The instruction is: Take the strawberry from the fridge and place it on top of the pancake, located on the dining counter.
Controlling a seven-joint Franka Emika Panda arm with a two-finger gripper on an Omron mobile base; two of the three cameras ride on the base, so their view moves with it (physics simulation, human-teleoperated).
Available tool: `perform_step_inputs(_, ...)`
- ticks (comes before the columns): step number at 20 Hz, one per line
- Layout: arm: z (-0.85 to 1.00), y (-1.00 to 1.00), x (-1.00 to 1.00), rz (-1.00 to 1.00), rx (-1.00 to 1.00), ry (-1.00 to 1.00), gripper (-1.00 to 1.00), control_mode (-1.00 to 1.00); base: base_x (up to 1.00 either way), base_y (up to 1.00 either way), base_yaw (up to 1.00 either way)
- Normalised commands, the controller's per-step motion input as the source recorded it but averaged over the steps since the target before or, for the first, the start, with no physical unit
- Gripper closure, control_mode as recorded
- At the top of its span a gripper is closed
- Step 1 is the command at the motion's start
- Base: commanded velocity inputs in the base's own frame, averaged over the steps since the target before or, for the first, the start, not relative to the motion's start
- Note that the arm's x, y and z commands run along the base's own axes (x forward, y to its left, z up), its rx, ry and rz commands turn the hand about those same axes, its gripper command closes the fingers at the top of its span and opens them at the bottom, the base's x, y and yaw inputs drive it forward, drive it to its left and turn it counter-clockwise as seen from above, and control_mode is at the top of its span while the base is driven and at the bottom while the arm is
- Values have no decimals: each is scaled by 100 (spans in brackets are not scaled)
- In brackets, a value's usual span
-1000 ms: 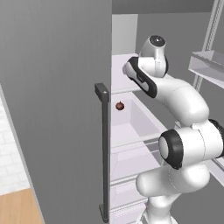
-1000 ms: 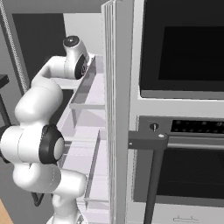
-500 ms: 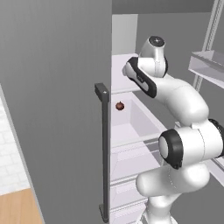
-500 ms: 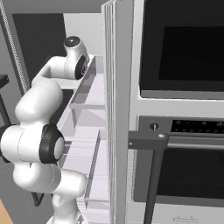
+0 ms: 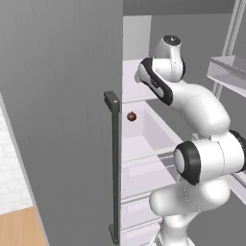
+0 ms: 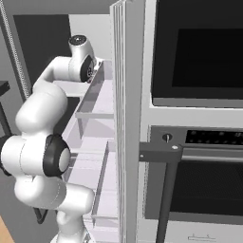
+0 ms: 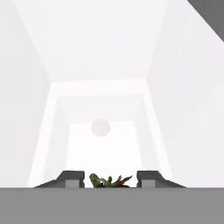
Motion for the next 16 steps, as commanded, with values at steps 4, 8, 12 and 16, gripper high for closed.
perform_step_inputs(4, 0, 0, -72, 0, 0, -19, 100, -100, 0, 0, 0)
perform_step_inputs(8, 0, 8, -66, 0, 0, -26, 100, -100, 0, 0, 0)
perform_step_inputs(12, 26, 7, -73, 0, 0, -2, 100, -100, 0, 0, 0)
perform_step_inputs(16, 12, 0, -100, -4, 0, 8, 100, -100, 0, 0, 0)
